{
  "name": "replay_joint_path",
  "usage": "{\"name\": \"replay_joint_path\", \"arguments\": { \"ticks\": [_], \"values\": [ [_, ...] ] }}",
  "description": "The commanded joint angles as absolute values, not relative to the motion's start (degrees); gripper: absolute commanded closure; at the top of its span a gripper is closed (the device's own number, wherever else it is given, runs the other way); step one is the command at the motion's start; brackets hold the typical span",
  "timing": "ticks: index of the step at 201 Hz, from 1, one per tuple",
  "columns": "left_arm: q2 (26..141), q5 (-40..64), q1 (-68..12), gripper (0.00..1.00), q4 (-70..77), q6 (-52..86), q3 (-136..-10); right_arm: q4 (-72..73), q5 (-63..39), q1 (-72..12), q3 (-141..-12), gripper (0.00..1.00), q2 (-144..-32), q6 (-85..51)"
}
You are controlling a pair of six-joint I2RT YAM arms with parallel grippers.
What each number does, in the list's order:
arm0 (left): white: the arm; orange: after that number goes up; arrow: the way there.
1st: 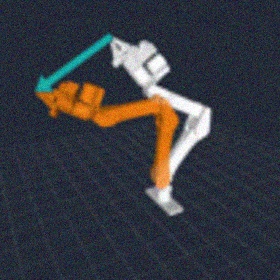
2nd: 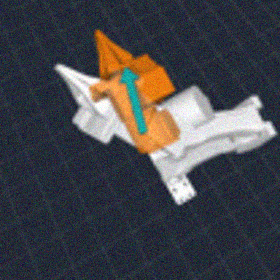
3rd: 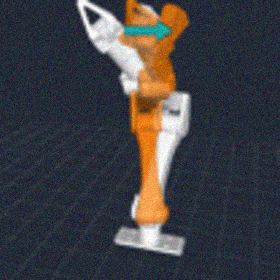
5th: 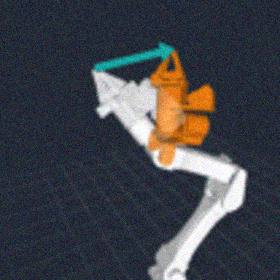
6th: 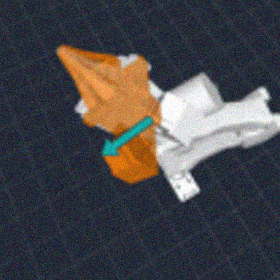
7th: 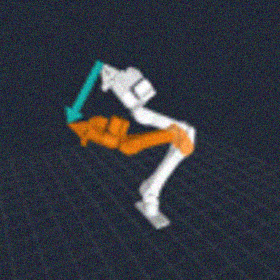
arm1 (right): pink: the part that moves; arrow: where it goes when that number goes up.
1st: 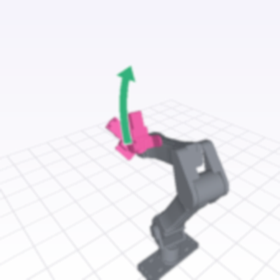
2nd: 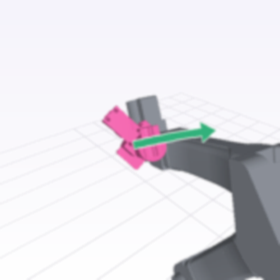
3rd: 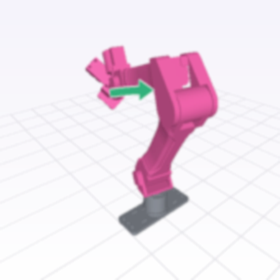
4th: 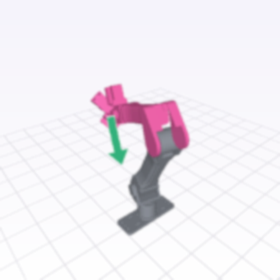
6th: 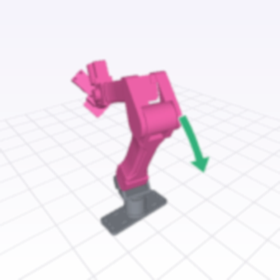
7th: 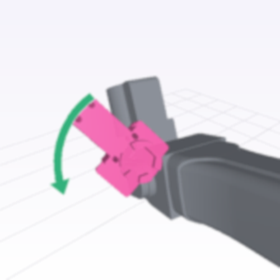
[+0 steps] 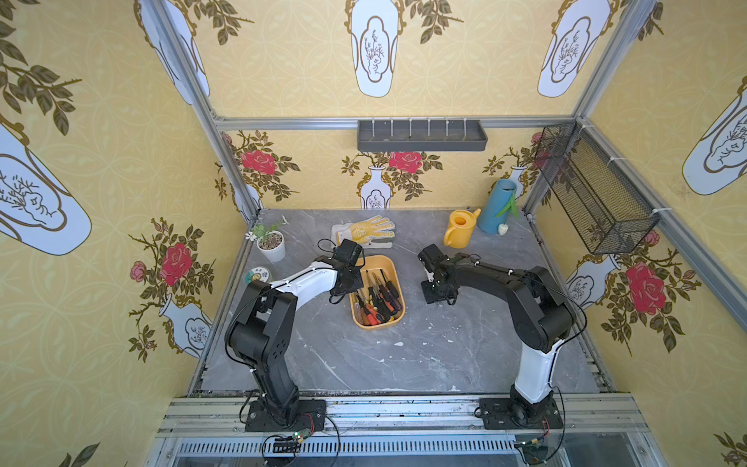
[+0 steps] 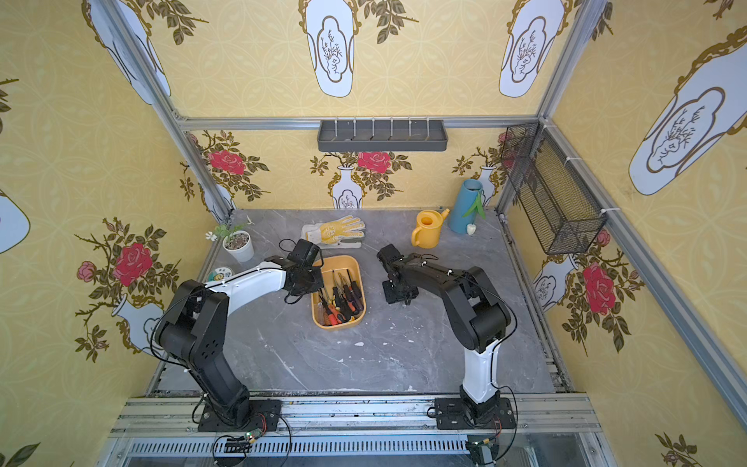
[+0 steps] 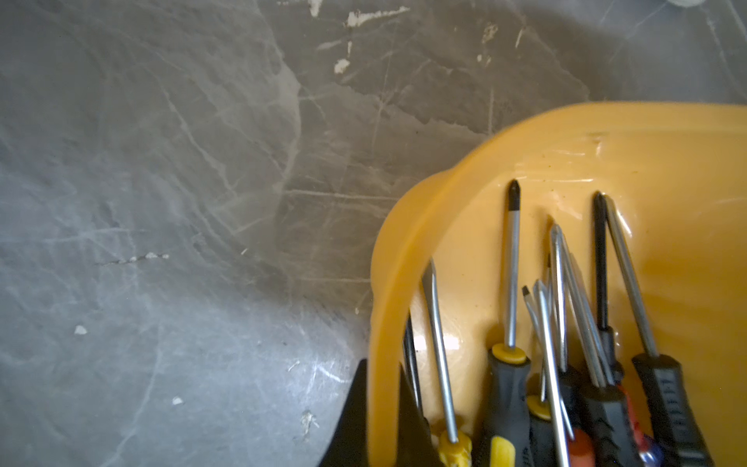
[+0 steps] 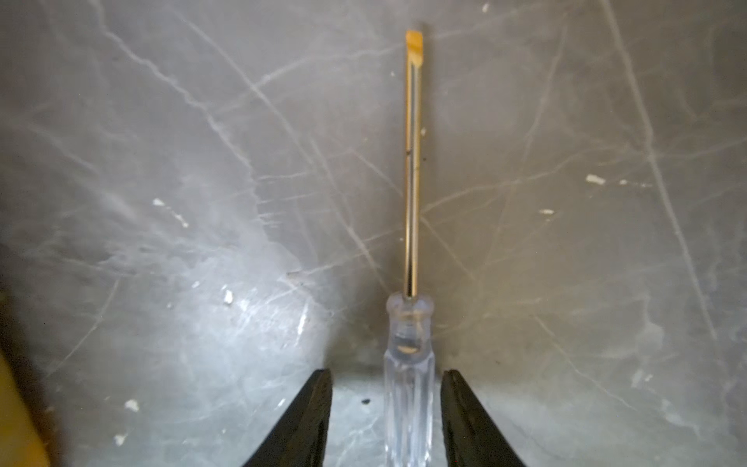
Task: Take out the screwdriver from the storage box
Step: Place the screwdriver at the center of the board, then pick up the screwdriver from the storage box.
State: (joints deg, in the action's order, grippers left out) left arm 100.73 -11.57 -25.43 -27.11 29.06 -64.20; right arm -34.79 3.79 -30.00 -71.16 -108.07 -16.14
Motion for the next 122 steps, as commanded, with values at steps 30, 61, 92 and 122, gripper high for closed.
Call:
{"name": "replay_joint_path", "arguments": {
  "ticks": [30, 61, 92, 122],
  "values": [
    [100.84, -10.62, -25.36, 1.00, -25.05, 29.44, -64.99, -34.00, 5.56, -31.16, -74.51, 0.40, -102.70, -11.99],
    [100.80, -10.65, -25.37, 1.00, -25.05, 29.53, -65.17, -33.90, 2.90, -33.01, -77.76, 0.38, -100.70, -8.09],
    [100.86, -9.78, -25.40, 1.00, -24.46, 29.88, -64.98, -35.10, -0.72, -35.07, -82.33, 0.38, -100.98, -6.95],
    [100.86, -9.49, -25.40, 1.00, -24.30, 29.97, -64.70, -35.41, -4.38, -37.40, -86.20, 0.40, -102.64, -6.46]
  ]
}}
